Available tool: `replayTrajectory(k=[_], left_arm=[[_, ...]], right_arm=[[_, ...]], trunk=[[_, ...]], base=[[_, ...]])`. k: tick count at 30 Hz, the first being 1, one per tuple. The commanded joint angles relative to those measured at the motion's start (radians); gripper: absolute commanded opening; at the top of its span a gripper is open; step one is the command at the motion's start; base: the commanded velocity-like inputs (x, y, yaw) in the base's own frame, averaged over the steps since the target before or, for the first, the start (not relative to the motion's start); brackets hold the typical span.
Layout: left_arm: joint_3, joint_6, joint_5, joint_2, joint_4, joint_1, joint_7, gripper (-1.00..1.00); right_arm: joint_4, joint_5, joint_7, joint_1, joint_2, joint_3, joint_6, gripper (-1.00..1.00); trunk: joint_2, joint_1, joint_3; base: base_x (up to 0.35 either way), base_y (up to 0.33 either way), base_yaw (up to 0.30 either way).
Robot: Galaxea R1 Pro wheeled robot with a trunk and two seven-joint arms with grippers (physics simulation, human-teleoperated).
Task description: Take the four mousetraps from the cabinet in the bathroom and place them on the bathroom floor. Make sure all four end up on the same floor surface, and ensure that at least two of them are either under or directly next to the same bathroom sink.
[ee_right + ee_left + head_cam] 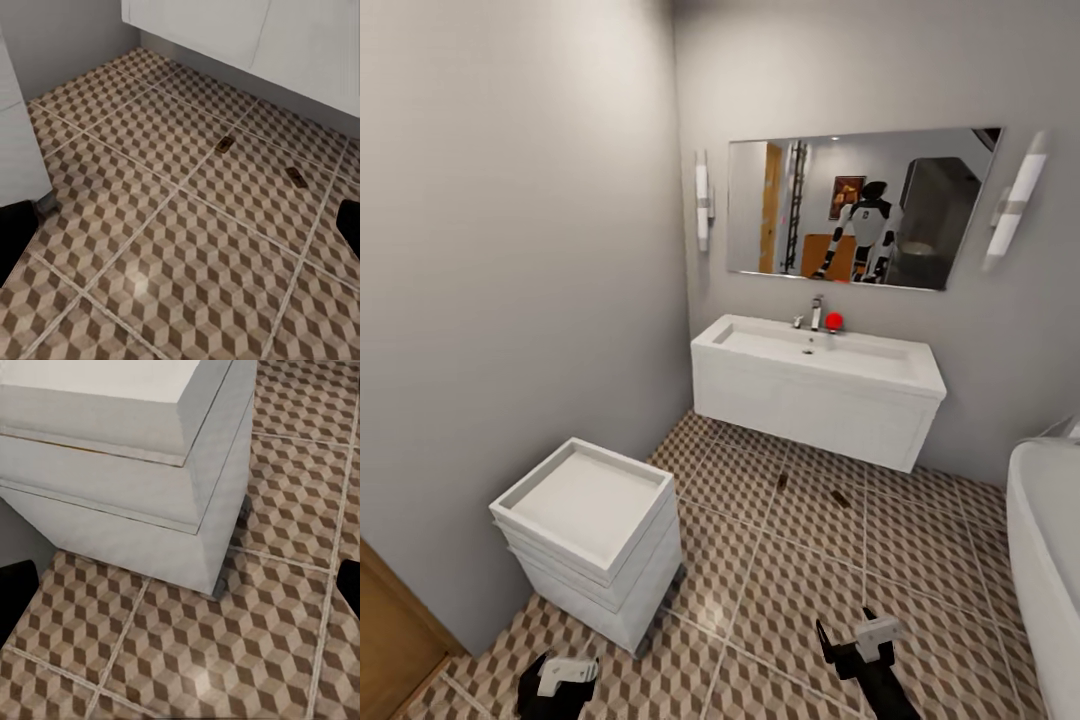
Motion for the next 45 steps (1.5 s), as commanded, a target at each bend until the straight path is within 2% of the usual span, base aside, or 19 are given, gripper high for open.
replayTrajectory(k=[1,45], left_arm=[[-0.009,-0.005,0.002,-0.001,0.003,-0.002,0.005,1.00],[-0.009,-0.004,0.002,-0.001,0.004,-0.002,0.005,1.00]], right_arm=[[0.001,-0.003,0.001,-0.001,0.000,0.006,-0.003,1.00],[0.001,-0.003,0.000,-0.001,0.001,0.006,-0.003,1.00]], trunk=[[-0.002,0.001,-0.002],[-0.002,0.001,-0.002]], base=[[0.000,0.000,0.241],[0.000,0.000,0.251]])
